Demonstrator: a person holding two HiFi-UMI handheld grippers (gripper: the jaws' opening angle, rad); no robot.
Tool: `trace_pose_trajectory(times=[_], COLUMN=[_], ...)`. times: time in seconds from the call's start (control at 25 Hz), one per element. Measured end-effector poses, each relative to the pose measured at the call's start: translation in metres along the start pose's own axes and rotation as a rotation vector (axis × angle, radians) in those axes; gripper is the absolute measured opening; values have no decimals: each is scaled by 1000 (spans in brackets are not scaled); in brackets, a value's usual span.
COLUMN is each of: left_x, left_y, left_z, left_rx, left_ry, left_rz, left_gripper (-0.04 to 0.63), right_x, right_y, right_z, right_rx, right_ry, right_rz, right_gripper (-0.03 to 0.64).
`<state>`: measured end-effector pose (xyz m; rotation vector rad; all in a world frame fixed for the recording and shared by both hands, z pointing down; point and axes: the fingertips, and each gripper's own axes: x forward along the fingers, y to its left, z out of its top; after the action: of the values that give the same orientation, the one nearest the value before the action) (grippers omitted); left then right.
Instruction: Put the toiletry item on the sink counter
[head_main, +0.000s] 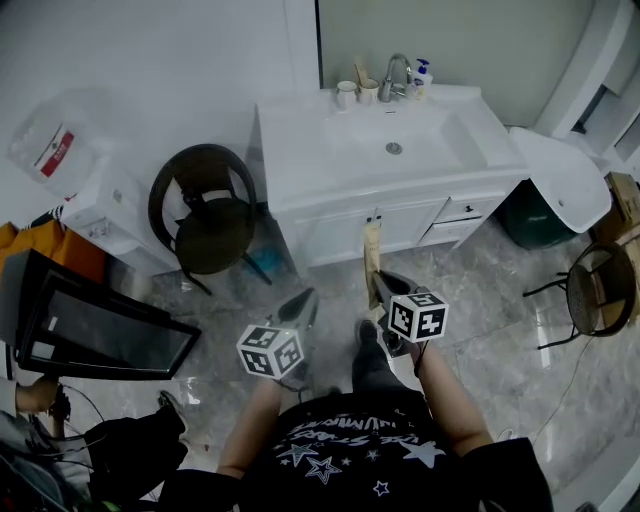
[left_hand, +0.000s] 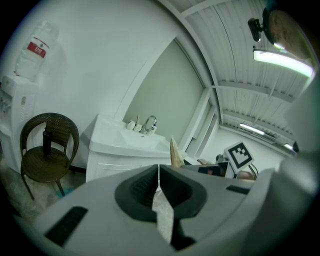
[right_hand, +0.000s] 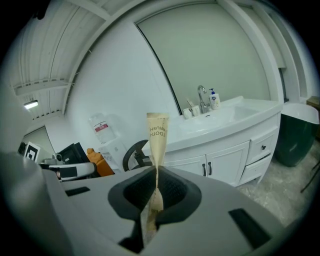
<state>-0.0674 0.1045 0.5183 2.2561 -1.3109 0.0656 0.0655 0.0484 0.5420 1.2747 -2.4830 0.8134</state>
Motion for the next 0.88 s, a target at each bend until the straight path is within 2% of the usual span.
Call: trace_pose_trajectory(times=[0.48,0.88], left_x=[85,132], left_y=[18,28], left_z=[47,75], left_rx=[6,1], left_ry=[8,10], left_rz=[45,108], left_gripper=[20,20], right_x=[62,99], right_y=[-60,-98], right_z=[70,109], right_rx=[4,12], right_ry=[7,27], right_rz=[50,108], right_gripper=[23,23])
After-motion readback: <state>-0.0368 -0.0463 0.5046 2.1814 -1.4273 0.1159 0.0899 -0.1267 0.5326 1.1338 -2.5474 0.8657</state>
